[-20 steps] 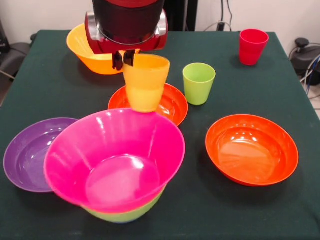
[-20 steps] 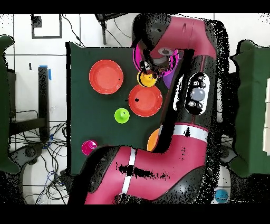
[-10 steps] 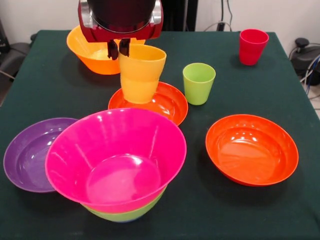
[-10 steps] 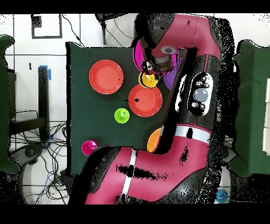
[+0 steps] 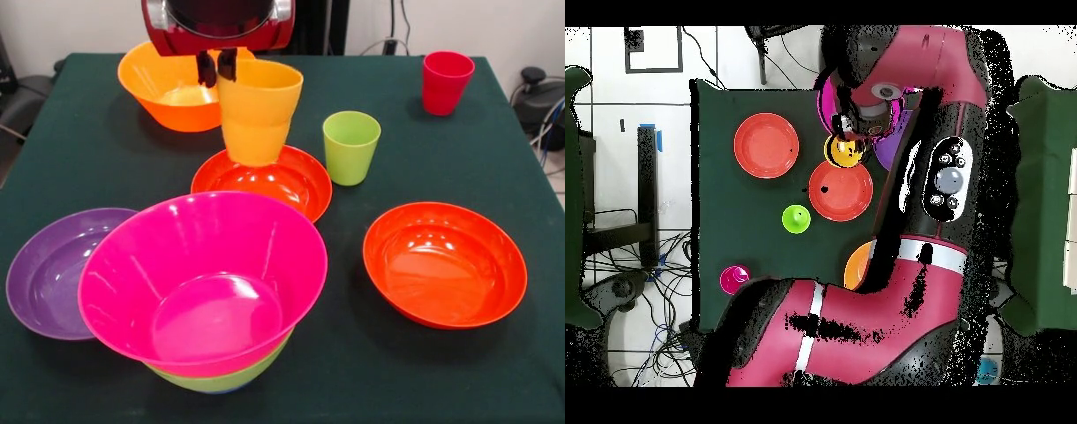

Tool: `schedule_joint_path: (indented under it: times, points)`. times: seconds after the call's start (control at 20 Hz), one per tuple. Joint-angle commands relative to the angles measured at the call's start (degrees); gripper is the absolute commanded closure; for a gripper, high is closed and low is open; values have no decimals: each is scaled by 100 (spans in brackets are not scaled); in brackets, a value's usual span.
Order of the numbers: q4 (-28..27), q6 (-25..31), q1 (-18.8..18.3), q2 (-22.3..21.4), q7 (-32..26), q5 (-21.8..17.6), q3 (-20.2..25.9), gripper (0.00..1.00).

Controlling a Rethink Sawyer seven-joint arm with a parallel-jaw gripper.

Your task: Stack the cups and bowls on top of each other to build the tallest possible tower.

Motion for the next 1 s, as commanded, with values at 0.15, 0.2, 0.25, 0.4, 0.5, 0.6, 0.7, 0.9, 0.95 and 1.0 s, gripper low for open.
schedule_joint_path:
  times: [0.15,0.2,0.25,0.4,0.5,0.6,0.7,0.9,0.95,1.0]
  points:
    - [-453,1039,-53,255,612,110,320,100]
    - [-642,1071,-50,367,628,114,347,100]
    - [-831,1103,-47,479,645,118,373,100]
    - [-1195,1040,-66,705,653,119,420,100]
    - [-1375,1035,-57,784,731,120,398,100]
    - [-1603,1128,-60,912,976,183,395,100]
    - [-1882,1077,-98,1063,1196,226,399,100]
    - [-2465,1348,-321,1385,1496,339,334,100]
    - [-2574,1358,-371,1436,1492,344,264,100]
    - [-2665,1347,-410,1484,1465,352,188,100]
